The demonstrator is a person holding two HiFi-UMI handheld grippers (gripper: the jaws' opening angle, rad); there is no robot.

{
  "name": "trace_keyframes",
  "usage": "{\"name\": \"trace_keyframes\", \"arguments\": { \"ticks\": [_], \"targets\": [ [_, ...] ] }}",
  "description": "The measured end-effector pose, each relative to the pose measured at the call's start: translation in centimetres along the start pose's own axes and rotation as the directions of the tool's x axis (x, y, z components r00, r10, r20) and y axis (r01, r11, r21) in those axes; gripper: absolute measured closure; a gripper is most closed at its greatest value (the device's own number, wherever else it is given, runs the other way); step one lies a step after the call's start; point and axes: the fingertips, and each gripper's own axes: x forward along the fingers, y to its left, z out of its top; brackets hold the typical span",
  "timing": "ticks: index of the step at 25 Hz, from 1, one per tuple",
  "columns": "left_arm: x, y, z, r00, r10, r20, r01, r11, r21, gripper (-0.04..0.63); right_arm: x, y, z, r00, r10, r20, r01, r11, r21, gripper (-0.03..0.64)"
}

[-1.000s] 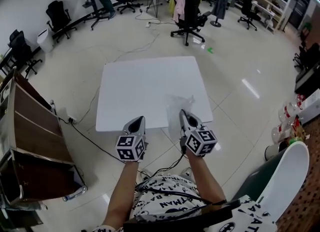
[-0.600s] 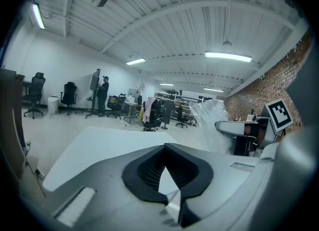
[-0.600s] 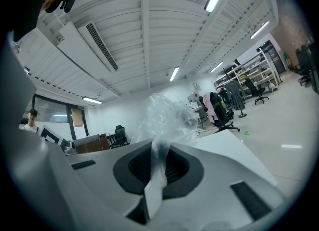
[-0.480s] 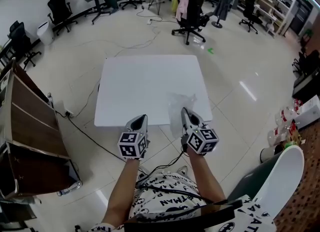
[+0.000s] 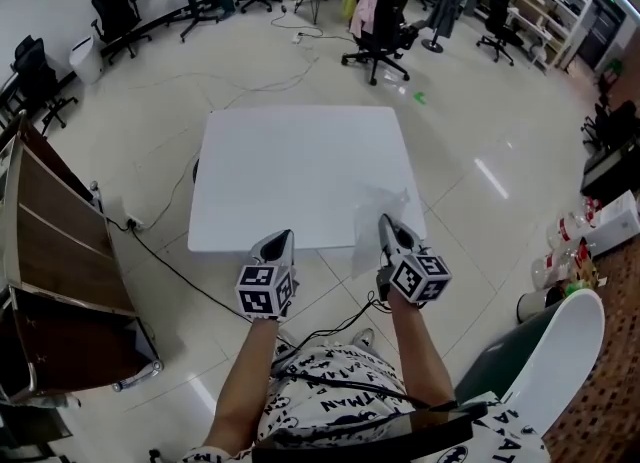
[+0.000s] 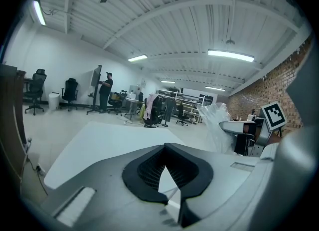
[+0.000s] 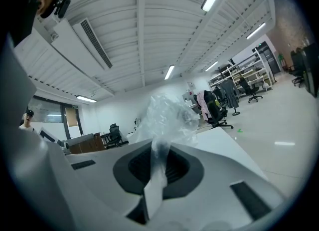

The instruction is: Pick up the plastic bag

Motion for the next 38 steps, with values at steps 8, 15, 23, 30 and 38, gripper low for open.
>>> {"name": "trace_keyframes", "arguments": {
  "ticks": [8, 15, 23, 30, 38],
  "targets": [
    [-0.6, 3.3, -0.6, 0.997, -0.055, -0.053, 0.056, 0.998, 0.018, 0.589, -1.0, -7.8, 3.7, 0.973, -0.226, -0.040, 0.217, 0.963, -0.158, 0.606],
    [0.2, 5.8, -2.3, 0.995, -0.045, -0.093, 0.044, 0.999, -0.015, 0.589, 2.8, -13.2, 9.2, 0.952, -0.294, -0.082, 0.225, 0.858, -0.462, 0.606],
    [3.6, 10.5, -0.7, 0.991, 0.089, -0.099, -0.096, 0.993, -0.073, 0.589, 16.3, -9.4, 5.5, 0.928, 0.012, -0.372, -0.245, 0.772, -0.586, 0.604],
    [5.3, 14.1, -1.3, 0.975, 0.188, -0.120, -0.200, 0.976, -0.092, 0.589, 24.1, -0.4, -8.4, 0.728, 0.196, -0.657, -0.605, 0.636, -0.480, 0.604],
    [4.5, 16.2, -4.7, 0.947, 0.267, -0.179, -0.288, 0.952, -0.103, 0.589, 27.6, 8.1, -21.7, 0.530, 0.265, -0.805, -0.760, 0.569, -0.313, 0.598]
  ]
}}
